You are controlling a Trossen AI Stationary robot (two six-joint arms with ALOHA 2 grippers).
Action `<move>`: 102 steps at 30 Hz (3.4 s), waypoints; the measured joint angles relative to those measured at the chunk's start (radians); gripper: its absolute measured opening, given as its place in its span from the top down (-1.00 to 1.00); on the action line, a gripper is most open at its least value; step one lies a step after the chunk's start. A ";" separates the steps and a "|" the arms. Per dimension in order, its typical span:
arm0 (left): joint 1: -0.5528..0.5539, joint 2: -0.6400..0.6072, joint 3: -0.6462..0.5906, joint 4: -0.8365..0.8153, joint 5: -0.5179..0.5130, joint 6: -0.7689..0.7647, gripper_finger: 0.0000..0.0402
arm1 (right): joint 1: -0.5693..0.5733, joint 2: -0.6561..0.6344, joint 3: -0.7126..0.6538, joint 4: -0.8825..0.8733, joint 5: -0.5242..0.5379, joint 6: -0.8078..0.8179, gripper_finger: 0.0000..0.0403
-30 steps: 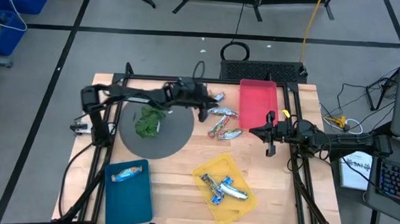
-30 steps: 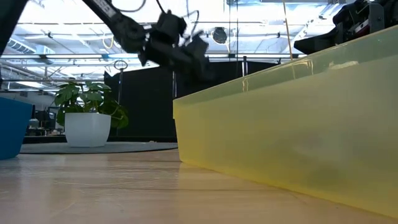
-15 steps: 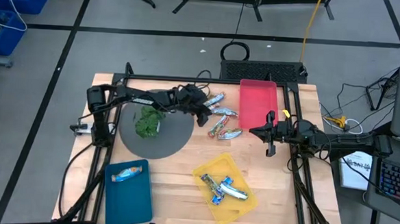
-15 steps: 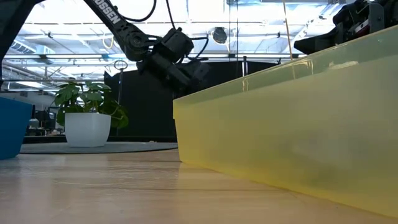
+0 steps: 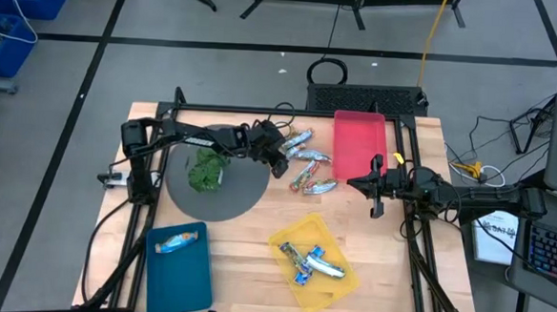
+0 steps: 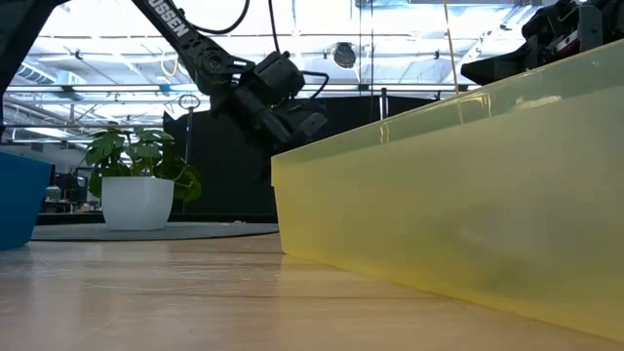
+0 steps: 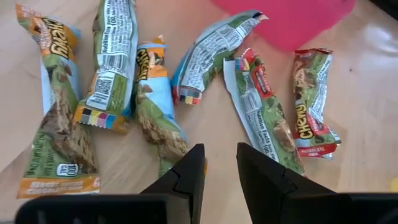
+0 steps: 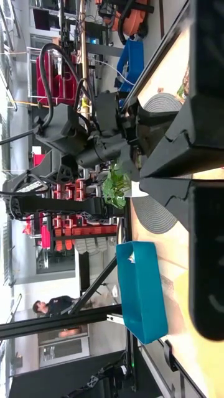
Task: Pick and place Granola Bars by type
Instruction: Put the yellow snack into the blue bin
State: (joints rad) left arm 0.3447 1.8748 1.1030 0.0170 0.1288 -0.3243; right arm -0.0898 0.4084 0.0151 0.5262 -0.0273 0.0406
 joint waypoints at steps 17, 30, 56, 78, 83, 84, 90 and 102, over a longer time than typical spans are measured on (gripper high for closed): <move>-0.007 0.064 0.000 -0.022 -0.059 -0.028 0.49 | 0.000 0.000 0.000 0.000 0.000 0.000 0.98; -0.015 0.111 0.000 0.037 -0.051 -0.033 0.49 | 0.000 0.000 0.000 0.000 0.000 0.000 0.98; -0.031 0.110 0.000 0.074 0.014 -0.018 0.76 | 0.000 0.000 0.000 0.000 0.000 0.000 0.98; -0.029 0.110 0.000 0.192 -0.105 -0.077 0.30 | 0.000 0.000 0.000 0.000 0.000 0.000 0.98; -0.030 0.109 0.000 0.193 -0.130 -0.077 0.30 | 0.000 0.000 0.000 0.000 0.000 0.000 0.98; -0.030 0.109 0.000 0.191 -0.130 -0.077 0.31 | 0.000 0.000 0.000 0.000 0.000 0.000 0.98; -0.032 0.109 0.000 0.169 -0.130 -0.078 0.32 | 0.000 0.000 0.000 0.000 0.000 0.000 0.98; -0.032 0.171 0.001 0.203 -0.130 -0.104 0.32 | 0.000 0.000 0.000 0.000 0.000 0.000 0.98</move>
State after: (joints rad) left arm 0.3126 2.0454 1.1035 0.2203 -0.0013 -0.4286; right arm -0.0898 0.4084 0.0154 0.5266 -0.0273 0.0406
